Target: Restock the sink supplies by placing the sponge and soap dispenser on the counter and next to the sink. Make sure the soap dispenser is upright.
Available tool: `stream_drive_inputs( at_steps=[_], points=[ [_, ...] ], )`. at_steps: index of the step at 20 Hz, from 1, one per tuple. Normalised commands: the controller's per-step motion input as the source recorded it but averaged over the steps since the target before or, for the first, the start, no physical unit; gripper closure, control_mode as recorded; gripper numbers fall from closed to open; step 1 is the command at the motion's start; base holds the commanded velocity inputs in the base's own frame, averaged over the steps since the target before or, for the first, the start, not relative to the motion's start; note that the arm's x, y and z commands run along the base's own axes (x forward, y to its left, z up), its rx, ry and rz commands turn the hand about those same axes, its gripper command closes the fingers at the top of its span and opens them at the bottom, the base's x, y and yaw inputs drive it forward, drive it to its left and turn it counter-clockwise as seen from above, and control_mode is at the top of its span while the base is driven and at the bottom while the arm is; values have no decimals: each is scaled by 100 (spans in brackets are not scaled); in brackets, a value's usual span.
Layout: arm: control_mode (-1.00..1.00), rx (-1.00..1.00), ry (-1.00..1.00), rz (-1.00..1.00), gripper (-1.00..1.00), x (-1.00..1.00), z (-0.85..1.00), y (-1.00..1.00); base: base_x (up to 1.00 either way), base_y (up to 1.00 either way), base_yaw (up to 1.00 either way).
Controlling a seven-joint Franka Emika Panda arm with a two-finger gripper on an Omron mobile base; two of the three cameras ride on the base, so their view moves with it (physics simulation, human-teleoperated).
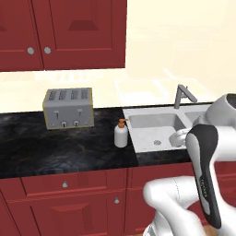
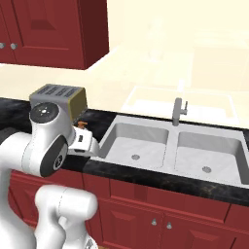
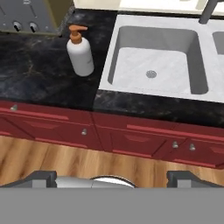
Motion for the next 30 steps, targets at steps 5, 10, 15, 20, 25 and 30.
stream_drive_inputs(
  at_steps=[5, 10, 15, 20, 25, 30],
  points=[
    [100, -5, 0, 0, -100, 0, -4, 13, -28, 31, -1],
    [100, 0, 0, 0, -100, 0, 0, 0, -93, 21, -15],
    [100, 0, 0, 0, -100, 0, 0, 0, -100, 2, -33],
    [100, 0, 0, 0, -100, 0, 0, 0, -100, 15, -53],
    [100, 0, 0, 0, -100, 0, 0, 0, -95, 36, -67],
    [100, 0, 0, 0, -100, 0, 0, 0, -76, 14, -76]
  ],
)
